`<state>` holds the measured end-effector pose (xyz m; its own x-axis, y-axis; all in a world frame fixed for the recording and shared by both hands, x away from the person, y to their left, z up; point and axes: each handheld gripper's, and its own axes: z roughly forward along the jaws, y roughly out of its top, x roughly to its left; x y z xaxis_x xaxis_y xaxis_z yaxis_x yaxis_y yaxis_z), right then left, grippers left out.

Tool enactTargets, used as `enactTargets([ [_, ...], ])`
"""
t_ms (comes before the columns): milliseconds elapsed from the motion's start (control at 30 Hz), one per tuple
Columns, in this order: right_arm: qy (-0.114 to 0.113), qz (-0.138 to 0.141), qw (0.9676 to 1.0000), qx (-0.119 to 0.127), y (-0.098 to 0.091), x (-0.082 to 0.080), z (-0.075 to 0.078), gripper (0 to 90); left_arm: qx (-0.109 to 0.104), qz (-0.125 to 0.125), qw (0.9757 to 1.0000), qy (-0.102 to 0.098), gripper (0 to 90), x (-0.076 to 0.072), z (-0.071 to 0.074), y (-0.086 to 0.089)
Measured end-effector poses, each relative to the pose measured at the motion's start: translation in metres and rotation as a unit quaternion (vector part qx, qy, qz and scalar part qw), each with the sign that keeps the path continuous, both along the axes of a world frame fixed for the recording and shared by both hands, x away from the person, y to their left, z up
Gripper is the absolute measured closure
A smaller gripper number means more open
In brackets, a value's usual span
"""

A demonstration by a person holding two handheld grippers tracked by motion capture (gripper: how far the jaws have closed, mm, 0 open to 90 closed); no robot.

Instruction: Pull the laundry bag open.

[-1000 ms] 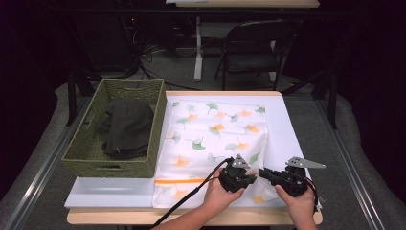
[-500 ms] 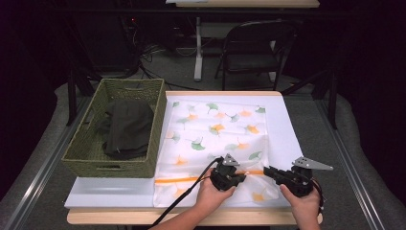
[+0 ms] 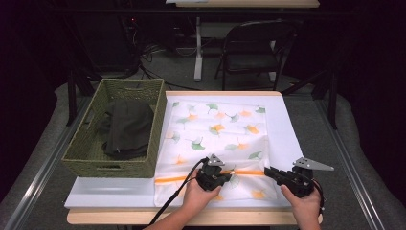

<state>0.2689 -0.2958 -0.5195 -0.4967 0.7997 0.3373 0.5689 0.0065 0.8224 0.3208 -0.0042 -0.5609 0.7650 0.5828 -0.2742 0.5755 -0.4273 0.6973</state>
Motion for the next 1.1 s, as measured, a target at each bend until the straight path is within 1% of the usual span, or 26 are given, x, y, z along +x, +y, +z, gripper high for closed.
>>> enactTargets([
  [100, 0.0, 0.0, 1.0, -0.001, 0.0, 0.0, -0.001, 84.2, -0.002, 0.008, 0.9999, 0.007, 90.0, 0.001, 0.0, 0.011],
  [167, 0.0, 0.0, 1.0, 0.001, 0.0, 0.0, -0.001, 84.2, 0.001, 0.014, 0.9999, 0.005, 90.0, 0.0, 0.002, 0.017],
  [233, 0.001, 0.0, 1.0, 0.003, 0.0, 0.0, -0.001, 84.2, 0.007, 0.012, 0.9999, 0.003, 90.0, -0.001, 0.004, 0.023],
  [267, 0.001, 0.0, 1.0, 0.002, 0.0, 0.0, -0.001, 84.1, 0.011, 0.011, 0.9999, 0.005, 90.0, -0.002, 0.006, 0.025],
  [300, 0.0, 0.0, 1.0, 0.001, 0.0, 0.0, -0.001, 84.1, 0.016, 0.012, 0.9998, 0.002, 90.0, -0.002, 0.007, 0.028],
  [367, 0.001, 0.001, 1.0, 0.002, 0.001, 0.0, -0.001, 84.2, 0.017, 0.014, 0.9998, 0.002, 90.0, -0.003, 0.009, 0.033],
  [400, 0.001, 0.001, 1.0, 0.002, 0.001, -0.001, 0.0, 84.2, 0.021, 0.016, 0.9997, 0.001, 90.0, -0.004, 0.01, 0.037],
  [433, 0.0, 0.001, 1.0, 0.003, 0.001, -0.001, 0.0, 84.1, 0.028, 0.013, 0.9995, 0.0, 90.0, -0.004, 0.011, 0.04],
  [467, -0.001, 0.001, 1.0, 0.003, 0.001, -0.001, 0.0, 84.1, 0.03, 0.016, 0.9994, -0.005, 90.0, -0.004, 0.011, 0.044],
  [500, 0.0, 0.001, 1.0, 0.003, 0.001, -0.001, 0.0, 84.1, 0.027, 0.021, 0.9994, -0.004, 90.0, -0.004, 0.012, 0.046],
  [600, -0.001, 0.0, 1.0, 0.006, 0.001, -0.001, 0.0, 84.1, 0.031, 0.025, 0.9992, -0.005, 90.0, -0.005, 0.013, 0.058],
  [633, 0.001, 0.0, 1.0, 0.008, 0.001, -0.001, 0.0, 84.1, 0.028, 0.031, 0.9991, -0.004, 90.0, -0.006, 0.013, 0.061],
  [700, 0.002, -0.001, 1.0, 0.008, 0.001, -0.001, 0.0, 84.1, 0.031, 0.032, 0.999, -0.005, 90.0, -0.007, 0.013, 0.067],
  [767, 0.001, -0.001, 1.0, 0.007, 0.0, -0.001, 0.0, 84.1, 0.03, 0.041, 0.9987, -0.006, 90.0, -0.008, 0.013, 0.072],
  [800, 0.0, -0.001, 1.0, 0.006, 0.0, -0.001, 0.0, 84.1, 0.03, 0.042, 0.9987, -0.002, 90.0, -0.009, 0.013, 0.075],
  [833, -0.001, -0.001, 1.0, 0.005, 0.0, -0.001, 0.0, 84.1, 0.034, 0.042, 0.9985, -0.005, 90.0, -0.009, 0.013, 0.078],
  [1067, 0.002, -0.003, 1.0, 0.006, 0.0, -0.001, -0.001, 84.0, 0.029, 0.062, 0.9976, -0.003, 90.0, -0.012, 0.01, 0.098],
  [1100, 0.003, -0.003, 1.0, 0.006, 0.0, -0.001, -0.001, 84.0, 0.032, 0.061, 0.9976, -0.007, 90.0, -0.012, 0.01, 0.101],
])
